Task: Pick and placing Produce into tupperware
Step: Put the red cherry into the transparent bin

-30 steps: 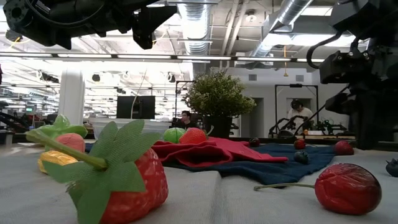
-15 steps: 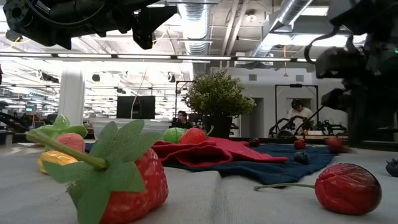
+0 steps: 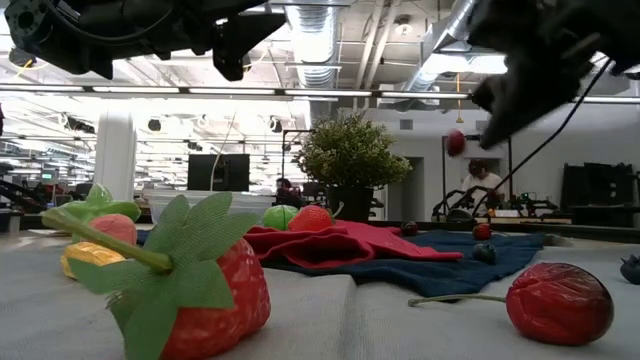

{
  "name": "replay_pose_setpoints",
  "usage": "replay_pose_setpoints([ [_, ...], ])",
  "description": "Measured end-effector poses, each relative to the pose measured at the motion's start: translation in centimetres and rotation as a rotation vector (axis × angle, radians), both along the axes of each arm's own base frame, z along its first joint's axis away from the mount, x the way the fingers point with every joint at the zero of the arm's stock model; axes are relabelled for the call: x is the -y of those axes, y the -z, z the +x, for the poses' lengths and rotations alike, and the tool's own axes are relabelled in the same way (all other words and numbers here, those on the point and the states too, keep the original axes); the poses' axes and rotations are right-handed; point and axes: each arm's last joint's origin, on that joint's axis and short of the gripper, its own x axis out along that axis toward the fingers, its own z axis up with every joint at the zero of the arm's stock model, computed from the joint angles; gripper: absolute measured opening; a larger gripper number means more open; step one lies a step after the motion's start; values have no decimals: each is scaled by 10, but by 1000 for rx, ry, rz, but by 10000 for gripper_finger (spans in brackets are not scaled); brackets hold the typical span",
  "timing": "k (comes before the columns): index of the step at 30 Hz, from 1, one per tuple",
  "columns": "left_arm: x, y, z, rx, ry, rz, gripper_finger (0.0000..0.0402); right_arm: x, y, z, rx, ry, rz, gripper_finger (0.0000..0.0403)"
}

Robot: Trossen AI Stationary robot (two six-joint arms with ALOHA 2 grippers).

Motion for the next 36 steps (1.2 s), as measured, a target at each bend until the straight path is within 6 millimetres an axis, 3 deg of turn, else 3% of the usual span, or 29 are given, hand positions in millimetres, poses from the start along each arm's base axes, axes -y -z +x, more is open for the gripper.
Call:
replay_pose_setpoints([
  [10,-1,1,0,-9,-26,-28,184,1,-32,23,271,11,-112,14],
  [19,-2,3,1,-35,-54,-29,184,16,-50,41,487,12,-163,14],
  [27,-1,6,6,-57,-61,-27,184,20,-37,60,502,-29,-186,14],
  [36,5,5,50,-109,-8,10,184,19,-24,72,495,-18,-249,14],
])
